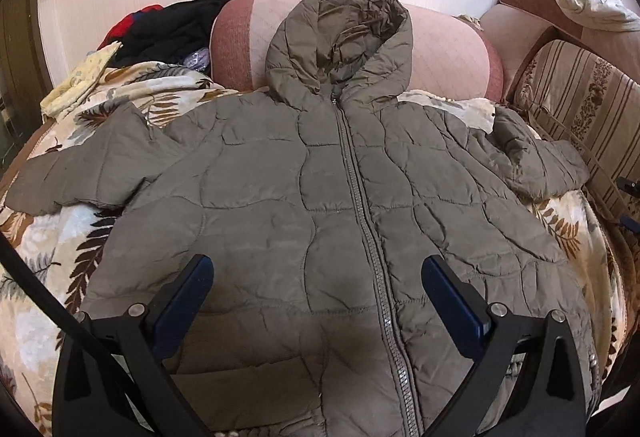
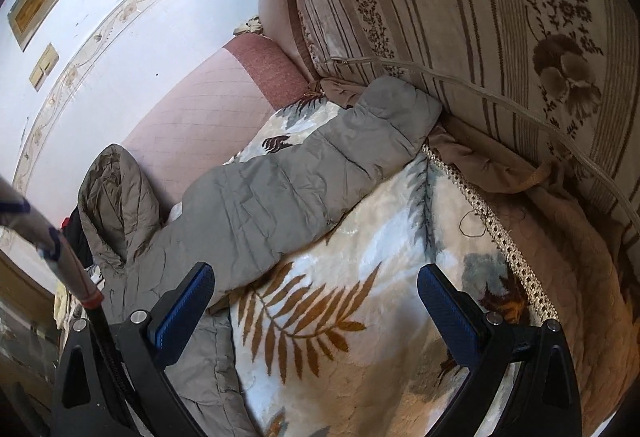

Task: Fold large clothes
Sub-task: 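Move the right tool to the sleeve cuff and close on it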

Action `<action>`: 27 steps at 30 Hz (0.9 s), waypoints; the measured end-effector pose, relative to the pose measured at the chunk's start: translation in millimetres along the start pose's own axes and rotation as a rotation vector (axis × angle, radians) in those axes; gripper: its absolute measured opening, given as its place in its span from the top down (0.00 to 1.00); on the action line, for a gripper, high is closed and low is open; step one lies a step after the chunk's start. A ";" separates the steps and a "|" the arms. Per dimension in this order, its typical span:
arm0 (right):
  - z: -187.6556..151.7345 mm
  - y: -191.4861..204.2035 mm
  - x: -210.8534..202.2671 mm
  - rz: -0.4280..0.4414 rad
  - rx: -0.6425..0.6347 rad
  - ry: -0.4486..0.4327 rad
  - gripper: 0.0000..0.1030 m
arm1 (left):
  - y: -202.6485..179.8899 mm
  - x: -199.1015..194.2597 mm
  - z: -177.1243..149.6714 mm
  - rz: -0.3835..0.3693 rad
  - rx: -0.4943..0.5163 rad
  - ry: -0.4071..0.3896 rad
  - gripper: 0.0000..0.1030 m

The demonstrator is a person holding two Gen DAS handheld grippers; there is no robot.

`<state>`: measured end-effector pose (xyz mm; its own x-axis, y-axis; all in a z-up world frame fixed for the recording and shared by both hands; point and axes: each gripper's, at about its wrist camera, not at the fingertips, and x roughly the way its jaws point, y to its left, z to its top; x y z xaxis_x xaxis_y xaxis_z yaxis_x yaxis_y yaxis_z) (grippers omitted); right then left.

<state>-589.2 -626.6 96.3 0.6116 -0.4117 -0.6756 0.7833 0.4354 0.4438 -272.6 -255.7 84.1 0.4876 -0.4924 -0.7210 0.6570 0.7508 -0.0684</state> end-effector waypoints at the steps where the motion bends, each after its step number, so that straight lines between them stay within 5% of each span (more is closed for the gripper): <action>1: 1.0 -0.7 0.9 -0.003 0.002 -0.002 0.00 | -1.4 3.2 1.5 0.003 0.002 0.000 0.00; 7: 15.4 -20.0 8.7 -0.026 0.057 -0.014 0.00 | -9.0 22.4 9.2 0.063 0.033 -0.001 0.00; 27: 87.5 -66.2 105.1 -0.196 0.175 -0.044 0.03 | -0.5 35.0 4.8 0.024 0.026 0.030 0.00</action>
<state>-567.0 -768.8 47.5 0.4475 -0.5105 -0.7342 0.8923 0.2004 0.4045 -253.1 -275.5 62.2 0.4863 -0.4606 -0.7425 0.6602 0.7504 -0.0331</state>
